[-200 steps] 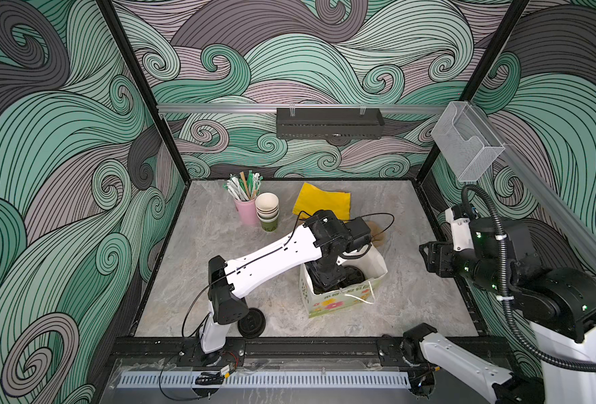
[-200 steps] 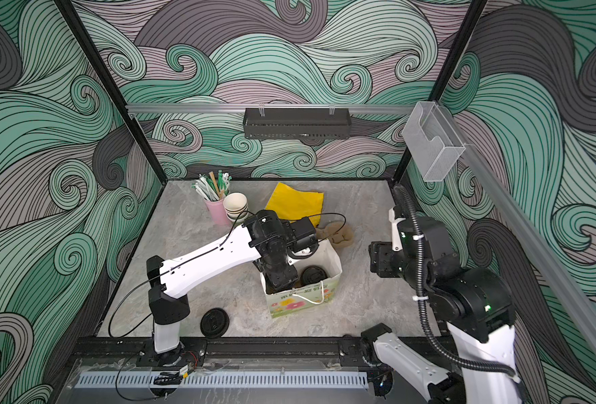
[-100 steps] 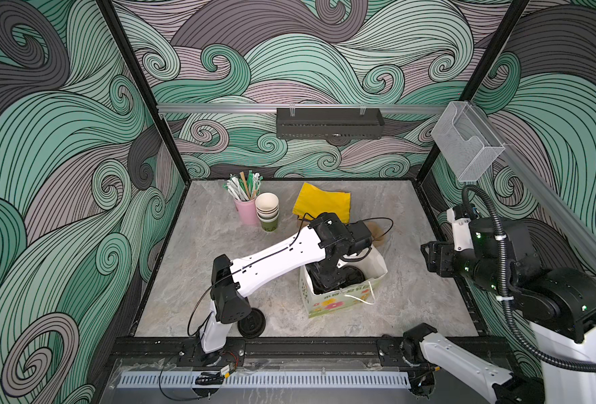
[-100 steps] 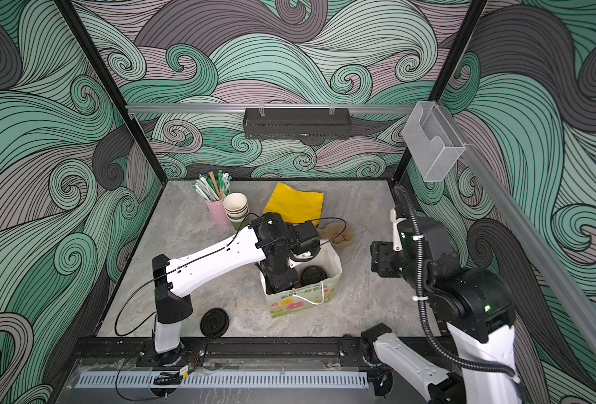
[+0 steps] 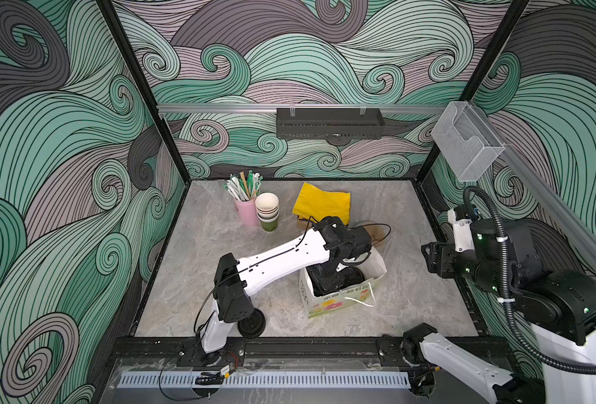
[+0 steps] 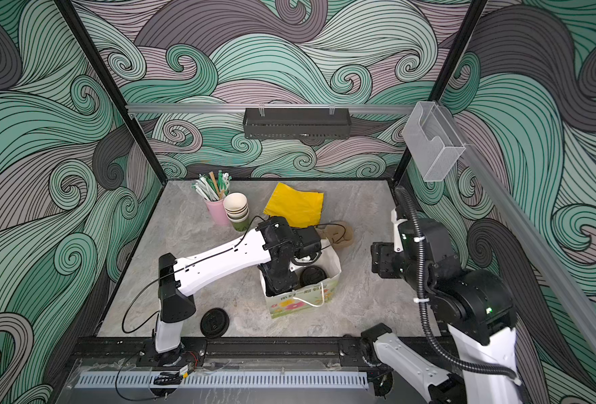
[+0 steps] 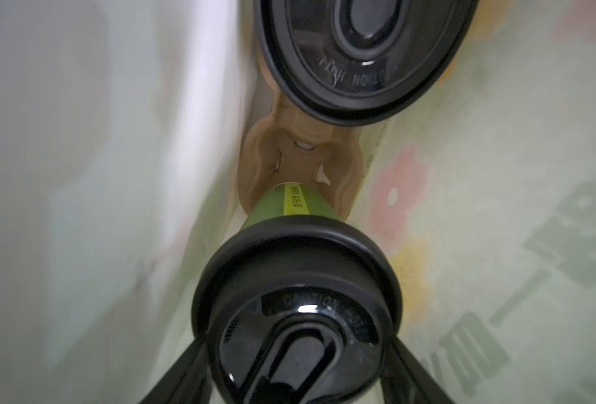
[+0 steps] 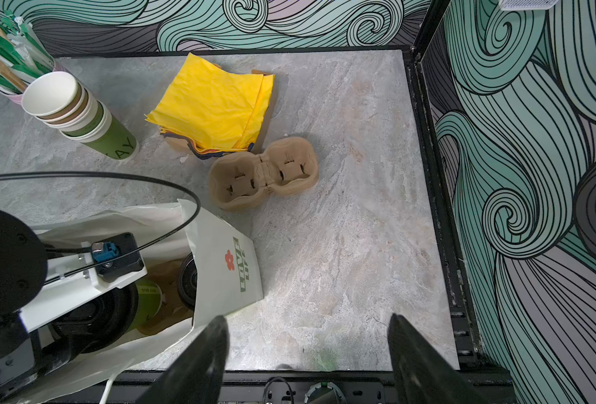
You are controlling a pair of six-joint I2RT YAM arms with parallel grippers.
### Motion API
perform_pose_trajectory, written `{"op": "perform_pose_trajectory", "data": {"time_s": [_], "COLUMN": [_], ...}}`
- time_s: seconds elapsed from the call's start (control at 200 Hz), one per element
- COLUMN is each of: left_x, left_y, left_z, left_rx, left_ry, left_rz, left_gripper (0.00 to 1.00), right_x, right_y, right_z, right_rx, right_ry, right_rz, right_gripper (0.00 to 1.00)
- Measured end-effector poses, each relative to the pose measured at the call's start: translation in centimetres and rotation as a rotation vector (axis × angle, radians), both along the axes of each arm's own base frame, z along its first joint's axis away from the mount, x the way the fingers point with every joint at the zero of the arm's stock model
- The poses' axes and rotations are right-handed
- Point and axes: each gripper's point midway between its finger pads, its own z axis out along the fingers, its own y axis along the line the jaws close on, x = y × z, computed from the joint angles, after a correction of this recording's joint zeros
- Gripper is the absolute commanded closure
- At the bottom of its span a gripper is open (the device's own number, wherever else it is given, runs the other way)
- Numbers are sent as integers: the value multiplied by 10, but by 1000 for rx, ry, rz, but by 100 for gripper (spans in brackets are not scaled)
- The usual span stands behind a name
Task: Pack a coffee takeout order
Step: Rotate the takeout bag at the center of the table.
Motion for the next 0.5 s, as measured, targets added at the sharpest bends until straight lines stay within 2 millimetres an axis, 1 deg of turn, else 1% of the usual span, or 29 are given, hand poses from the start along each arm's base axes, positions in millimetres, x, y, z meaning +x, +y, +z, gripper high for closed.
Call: {"op": "perform_pose_trajectory", "data": {"time_s": [0.5], "left_x": [4], "left_y": [2], "left_z": [-13], "left_rx": [54], "left_ry": [-18], "left_rz": [27], "left_gripper": [63], "right_x": [-1], "right_y": [-1], "right_z": [-1], "right_rx": [-1], "right_ry": [1], "right_rz": [-2], "right_gripper": [26]}}
